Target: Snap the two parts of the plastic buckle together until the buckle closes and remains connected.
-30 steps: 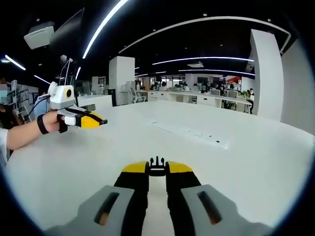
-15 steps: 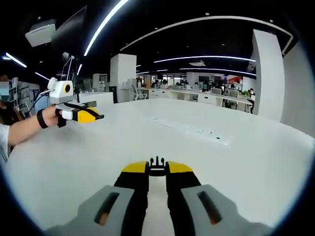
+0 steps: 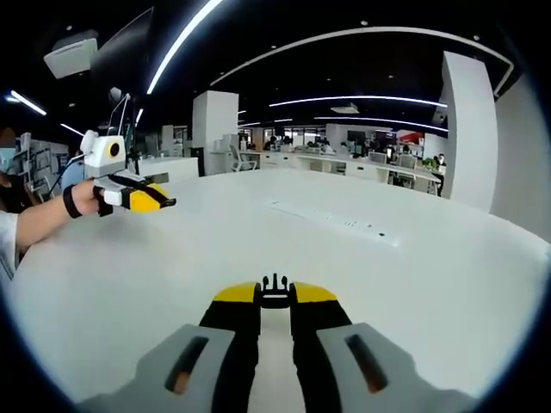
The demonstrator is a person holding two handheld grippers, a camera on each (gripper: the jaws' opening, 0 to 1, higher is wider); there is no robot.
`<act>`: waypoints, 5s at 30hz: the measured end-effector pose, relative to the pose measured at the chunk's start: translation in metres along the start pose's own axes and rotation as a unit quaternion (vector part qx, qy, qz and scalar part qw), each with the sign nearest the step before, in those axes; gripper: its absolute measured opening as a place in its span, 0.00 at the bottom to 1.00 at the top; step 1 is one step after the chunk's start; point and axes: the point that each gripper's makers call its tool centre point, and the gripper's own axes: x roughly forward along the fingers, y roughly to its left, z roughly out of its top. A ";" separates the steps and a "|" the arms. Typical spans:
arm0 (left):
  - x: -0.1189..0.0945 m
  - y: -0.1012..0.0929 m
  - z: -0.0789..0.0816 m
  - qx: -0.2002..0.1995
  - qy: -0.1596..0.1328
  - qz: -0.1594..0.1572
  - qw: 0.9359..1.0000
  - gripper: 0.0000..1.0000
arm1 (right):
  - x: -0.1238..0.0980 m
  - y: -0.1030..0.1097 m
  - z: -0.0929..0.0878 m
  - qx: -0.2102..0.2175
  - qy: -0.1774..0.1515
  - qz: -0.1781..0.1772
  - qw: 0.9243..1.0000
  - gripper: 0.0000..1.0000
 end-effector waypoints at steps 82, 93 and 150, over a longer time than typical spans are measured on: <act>-0.034 -0.063 -0.020 0.047 0.029 -0.054 0.997 0.12 | -0.043 0.068 0.006 -0.041 -0.009 0.066 0.997 0.12; -0.039 -0.063 -0.017 0.058 0.010 -0.050 0.997 0.12 | -0.050 0.075 0.009 -0.048 -0.018 0.071 0.996 0.12; -0.046 -0.089 -0.037 0.078 0.030 -0.107 0.991 0.12 | -0.048 0.116 -0.005 -0.082 -0.004 0.136 0.987 0.12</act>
